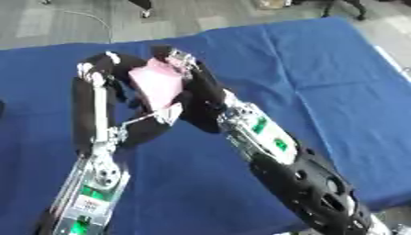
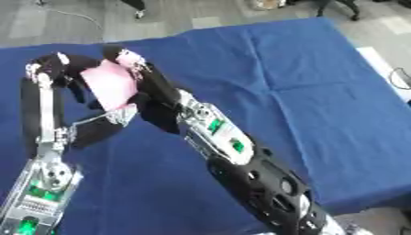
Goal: Pick up the objects with one hand, pass them to the other hand, and then place them into the box on the other side of the table.
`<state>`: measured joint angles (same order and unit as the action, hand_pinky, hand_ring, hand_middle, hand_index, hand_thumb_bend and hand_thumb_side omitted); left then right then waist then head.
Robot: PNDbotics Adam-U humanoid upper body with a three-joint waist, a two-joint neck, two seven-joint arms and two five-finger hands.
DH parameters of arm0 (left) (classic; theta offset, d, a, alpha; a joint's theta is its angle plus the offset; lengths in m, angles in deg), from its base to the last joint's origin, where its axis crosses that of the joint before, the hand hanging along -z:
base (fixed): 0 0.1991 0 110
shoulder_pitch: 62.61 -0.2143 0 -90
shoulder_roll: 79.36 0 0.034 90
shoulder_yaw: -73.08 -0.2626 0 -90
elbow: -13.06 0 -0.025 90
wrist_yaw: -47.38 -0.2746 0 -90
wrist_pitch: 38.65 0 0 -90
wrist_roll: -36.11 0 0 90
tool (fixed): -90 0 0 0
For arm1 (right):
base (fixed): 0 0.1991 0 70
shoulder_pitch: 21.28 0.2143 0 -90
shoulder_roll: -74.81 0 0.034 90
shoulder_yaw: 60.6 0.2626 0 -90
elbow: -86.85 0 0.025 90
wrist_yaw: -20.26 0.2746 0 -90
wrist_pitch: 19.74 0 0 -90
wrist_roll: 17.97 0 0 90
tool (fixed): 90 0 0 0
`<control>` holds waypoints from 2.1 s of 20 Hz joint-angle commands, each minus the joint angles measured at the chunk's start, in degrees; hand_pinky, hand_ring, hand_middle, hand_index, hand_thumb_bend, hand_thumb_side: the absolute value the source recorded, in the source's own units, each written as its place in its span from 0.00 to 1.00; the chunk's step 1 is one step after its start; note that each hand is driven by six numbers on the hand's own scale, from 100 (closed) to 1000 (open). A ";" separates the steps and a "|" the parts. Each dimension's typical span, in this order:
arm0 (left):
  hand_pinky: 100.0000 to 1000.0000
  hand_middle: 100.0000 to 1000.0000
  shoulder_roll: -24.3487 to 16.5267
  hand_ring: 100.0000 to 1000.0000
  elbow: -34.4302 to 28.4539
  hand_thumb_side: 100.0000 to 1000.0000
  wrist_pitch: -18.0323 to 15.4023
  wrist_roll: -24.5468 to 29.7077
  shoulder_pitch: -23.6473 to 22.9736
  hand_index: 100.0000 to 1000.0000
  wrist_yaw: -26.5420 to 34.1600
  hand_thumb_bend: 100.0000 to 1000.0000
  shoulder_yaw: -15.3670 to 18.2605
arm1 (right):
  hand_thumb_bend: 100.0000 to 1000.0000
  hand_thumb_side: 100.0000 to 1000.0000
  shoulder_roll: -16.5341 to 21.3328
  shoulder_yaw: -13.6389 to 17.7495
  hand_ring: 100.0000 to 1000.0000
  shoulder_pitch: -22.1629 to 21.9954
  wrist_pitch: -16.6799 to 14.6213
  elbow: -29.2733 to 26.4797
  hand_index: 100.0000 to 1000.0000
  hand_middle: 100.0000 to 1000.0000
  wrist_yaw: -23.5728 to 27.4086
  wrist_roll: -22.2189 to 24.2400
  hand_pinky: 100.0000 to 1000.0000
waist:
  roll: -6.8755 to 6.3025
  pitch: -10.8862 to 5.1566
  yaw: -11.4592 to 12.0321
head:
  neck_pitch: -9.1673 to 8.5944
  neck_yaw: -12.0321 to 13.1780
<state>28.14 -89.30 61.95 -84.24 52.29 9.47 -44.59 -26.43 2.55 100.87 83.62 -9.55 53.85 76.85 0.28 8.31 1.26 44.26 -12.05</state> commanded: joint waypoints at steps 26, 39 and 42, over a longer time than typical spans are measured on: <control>0.13 0.00 -6.35 0.07 -2.22 0.00 5.22 -5.76 -4.02 0.29 -4.17 0.17 7.66 | 0.00 0.84 3.59 17.73 0.66 -2.05 -10.77 -11.97 0.80 0.67 -3.17 -14.25 0.69 | -0.53 -1.40 -0.77 | -0.14 6.31; 0.13 0.01 -33.86 0.10 -6.96 0.00 30.14 3.11 -15.44 0.33 -10.62 0.09 28.58 | 0.00 0.90 1.42 23.99 0.65 -10.27 -15.57 -1.27 0.77 0.62 -19.29 -15.96 0.68 | -5.13 -2.17 -1.35 | -0.15 22.30; 0.13 0.02 -38.22 0.11 -0.48 0.00 34.62 10.50 -16.61 0.35 -13.09 0.05 30.36 | 0.00 0.90 1.28 23.82 0.65 -10.40 -16.10 -0.12 0.76 0.62 -19.45 -15.04 0.68 | -5.46 -2.24 -1.53 | -0.16 22.20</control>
<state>-6.35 -91.19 93.28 -74.75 35.41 -2.42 -15.87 -25.33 26.13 89.84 67.87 -9.50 34.86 61.39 -4.46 7.94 -0.30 44.26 9.92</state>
